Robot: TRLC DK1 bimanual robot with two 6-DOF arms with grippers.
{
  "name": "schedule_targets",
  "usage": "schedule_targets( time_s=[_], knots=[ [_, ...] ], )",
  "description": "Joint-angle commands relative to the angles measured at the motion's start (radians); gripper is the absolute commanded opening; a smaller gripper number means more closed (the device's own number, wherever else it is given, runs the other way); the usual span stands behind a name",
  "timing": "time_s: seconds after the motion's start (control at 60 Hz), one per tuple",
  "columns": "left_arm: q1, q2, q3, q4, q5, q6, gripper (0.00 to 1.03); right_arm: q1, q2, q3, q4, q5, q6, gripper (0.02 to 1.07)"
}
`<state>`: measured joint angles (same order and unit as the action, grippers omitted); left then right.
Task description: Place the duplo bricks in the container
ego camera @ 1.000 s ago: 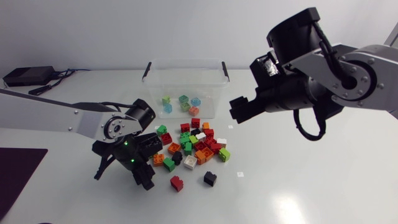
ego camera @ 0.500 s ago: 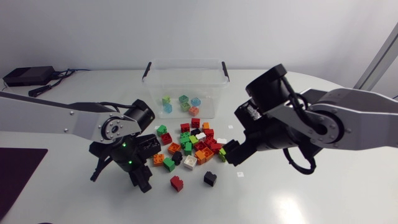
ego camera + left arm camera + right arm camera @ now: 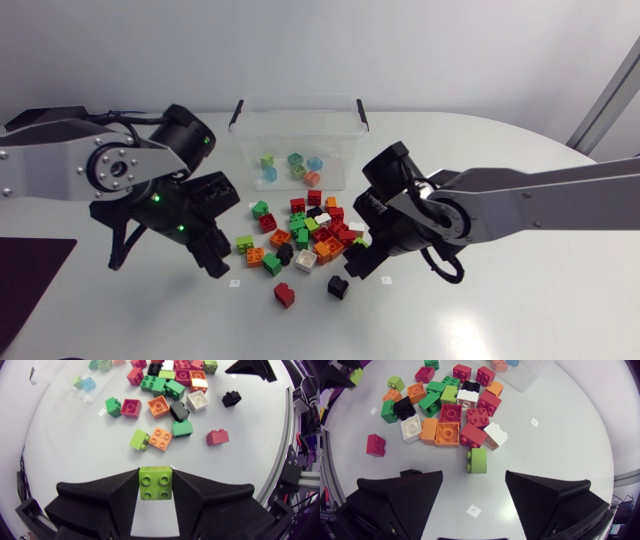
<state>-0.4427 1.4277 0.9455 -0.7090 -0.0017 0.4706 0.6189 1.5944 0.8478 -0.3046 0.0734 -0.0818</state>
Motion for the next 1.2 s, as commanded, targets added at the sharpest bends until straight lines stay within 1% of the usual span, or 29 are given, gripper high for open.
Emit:
schedule_targets(
  time_s=[0.0,0.033,0.217,0.317,0.333,0.367,0.417,0.55,0.633,0.733,0.767,0.783,0.883,0.9,0.983,1.017,1.183],
  knots=[
    [0.015,-0.029,0.065,-0.010,0.003,-0.021,0.23,-0.010,0.038,-0.018,0.028,-0.006,-0.024,0.86],
    [0.015,-0.030,0.078,-0.010,0.003,-0.023,0.23,-0.015,0.049,-0.016,0.038,-0.006,-0.026,0.84],
    [0.027,-0.033,0.164,-0.007,0.012,-0.035,0.23,-0.050,0.121,0.000,0.079,-0.015,-0.047,0.84],
    [0.036,-0.033,0.199,0.011,0.026,-0.053,0.23,-0.054,0.142,0.005,0.096,-0.020,-0.052,0.84],
    [0.038,-0.033,0.203,0.014,0.029,-0.053,0.23,-0.056,0.144,0.007,0.098,-0.021,-0.052,0.83],
    [0.044,-0.033,0.213,0.022,0.039,-0.056,0.23,-0.056,0.148,0.008,0.107,-0.024,-0.052,0.78],
    [0.047,-0.032,0.225,0.039,0.046,-0.061,0.23,-0.056,0.156,0.014,0.111,-0.027,-0.053,0.75],
    [0.058,-0.019,0.256,0.074,0.052,-0.078,0.23,-0.053,0.170,0.031,0.111,-0.032,-0.053,0.75],
    [0.070,-0.003,0.282,0.103,0.069,-0.090,0.23,-0.050,0.184,0.043,0.110,-0.032,-0.050,0.65],
    [0.081,0.022,0.319,0.121,0.077,-0.109,0.23,-0.044,0.197,0.048,0.114,-0.032,-0.049,0.58],
    [0.085,0.028,0.329,0.135,0.078,-0.115,0.23,-0.041,0.202,0.050,0.117,-0.032,-0.049,0.54],
    [0.093,0.036,0.337,0.151,0.086,-0.122,0.23,-0.039,0.203,0.051,0.119,-0.032,-0.047,0.50],
    [0.102,0.057,0.361,0.180,0.098,-0.138,0.23,-0.034,0.208,0.053,0.119,-0.032,-0.044,0.41],
    [0.107,0.063,0.368,0.189,0.100,-0.142,0.23,-0.034,0.208,0.053,0.121,-0.032,-0.042,0.38],
    [0.116,0.091,0.394,0.209,0.112,-0.153,0.23,-0.034,0.213,0.054,0.124,-0.032,-0.041,0.36],
    [0.121,0.105,0.406,0.217,0.115,-0.158,0.23,-0.034,0.214,0.054,0.128,-0.032,-0.039,0.30],
    [0.127,0.148,0.447,0.258,0.118,-0.178,0.23,-0.033,0.173,0.046,0.108,-0.032,-0.042,0.30]
  ],
)
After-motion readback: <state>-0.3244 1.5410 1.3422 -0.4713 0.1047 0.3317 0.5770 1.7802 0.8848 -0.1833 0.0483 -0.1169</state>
